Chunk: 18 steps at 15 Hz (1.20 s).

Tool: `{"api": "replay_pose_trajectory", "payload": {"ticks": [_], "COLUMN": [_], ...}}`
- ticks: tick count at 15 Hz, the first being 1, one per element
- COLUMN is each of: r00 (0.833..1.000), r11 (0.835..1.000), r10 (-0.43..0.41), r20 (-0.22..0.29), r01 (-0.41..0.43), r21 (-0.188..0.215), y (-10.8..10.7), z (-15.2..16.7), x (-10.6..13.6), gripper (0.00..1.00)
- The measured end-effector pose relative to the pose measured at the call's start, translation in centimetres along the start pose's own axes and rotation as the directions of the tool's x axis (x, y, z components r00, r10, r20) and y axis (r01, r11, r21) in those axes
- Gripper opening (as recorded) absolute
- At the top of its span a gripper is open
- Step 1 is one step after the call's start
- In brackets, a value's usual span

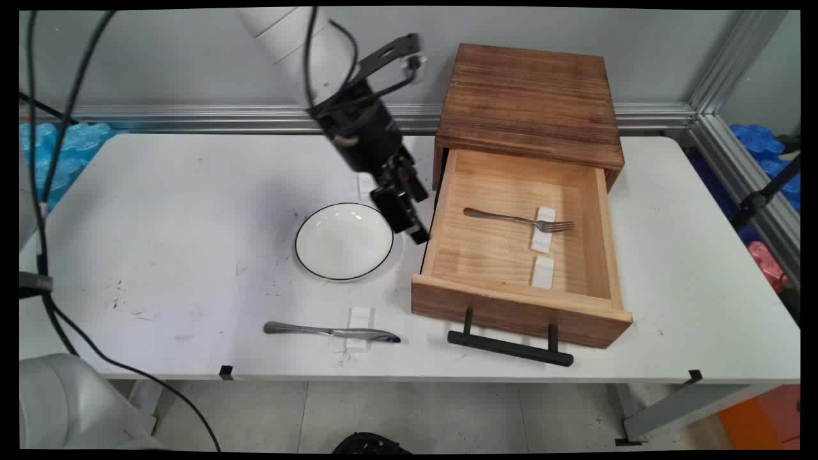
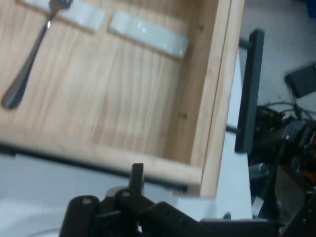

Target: Pick up the knife from the right of the white plate

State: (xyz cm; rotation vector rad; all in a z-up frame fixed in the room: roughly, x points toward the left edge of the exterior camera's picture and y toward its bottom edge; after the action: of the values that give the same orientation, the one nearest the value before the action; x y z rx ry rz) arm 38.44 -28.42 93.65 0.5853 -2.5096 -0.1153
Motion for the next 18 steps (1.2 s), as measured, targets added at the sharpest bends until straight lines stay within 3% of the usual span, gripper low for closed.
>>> {"api": "replay_pose_trajectory", "payload": {"ticks": [6,12,18], "r00": [0.998,0.995,0.99], "r11": [0.997,0.989,0.984], "r10": [-0.015,-0.022,0.011], "r20": [0.062,0.094,0.139], "r01": [0.011,0.008,-0.035], "r21": [0.076,0.145,0.174], "y": [4.1,6.6,8.4], "z": [-0.3,0.4,1.1], "x": [-5.3,-9.5,-13.9], "gripper": [1.0,1.0,1.0]}}
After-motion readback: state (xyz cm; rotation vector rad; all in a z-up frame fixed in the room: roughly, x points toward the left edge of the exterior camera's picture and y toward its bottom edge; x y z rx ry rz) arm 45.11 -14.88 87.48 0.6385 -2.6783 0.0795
